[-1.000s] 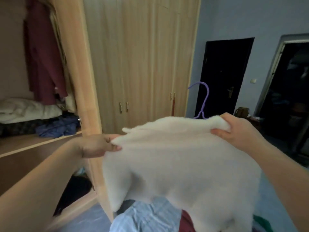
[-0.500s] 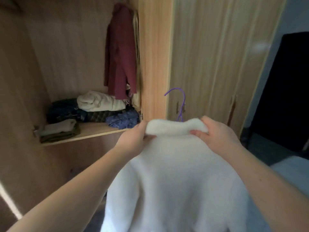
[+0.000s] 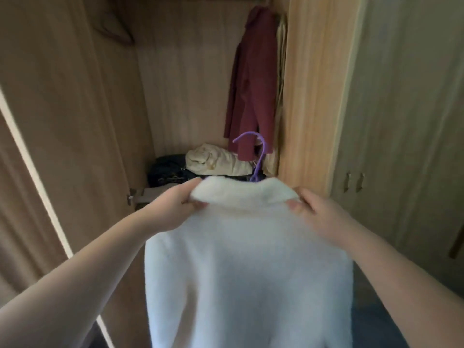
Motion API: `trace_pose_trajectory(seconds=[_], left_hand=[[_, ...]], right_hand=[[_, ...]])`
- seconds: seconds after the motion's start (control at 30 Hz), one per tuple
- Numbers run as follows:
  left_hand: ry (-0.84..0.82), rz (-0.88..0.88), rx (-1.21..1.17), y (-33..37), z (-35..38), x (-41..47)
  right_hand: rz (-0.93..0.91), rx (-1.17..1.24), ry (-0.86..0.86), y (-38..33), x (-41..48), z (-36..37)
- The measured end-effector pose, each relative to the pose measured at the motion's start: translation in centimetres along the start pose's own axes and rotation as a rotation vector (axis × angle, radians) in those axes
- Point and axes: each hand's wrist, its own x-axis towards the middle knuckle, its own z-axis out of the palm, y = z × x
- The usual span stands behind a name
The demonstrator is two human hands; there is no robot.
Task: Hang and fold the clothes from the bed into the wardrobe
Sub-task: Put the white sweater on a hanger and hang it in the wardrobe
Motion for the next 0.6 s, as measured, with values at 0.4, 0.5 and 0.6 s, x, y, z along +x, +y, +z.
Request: trace_pose_trajectory(seconds=[0.4, 0.5, 0.6], left_hand=[[0.195, -0.12, 0.262, -2.2, -7.8, 7.5], [0.191, -0.187, 0.306, -3.8, -8.6, 9.1], [0.177, -0.196, 0.336, -5.6, -8.9, 10.9]], right_hand=[[0.128, 0.712, -0.733, 3.1, 18.4, 0.9], [-0.039, 0.684, -0.646, 3.5, 21.7, 2.5], [-0.17, 0.769, -0.609, 4.1, 24.6, 3.4]])
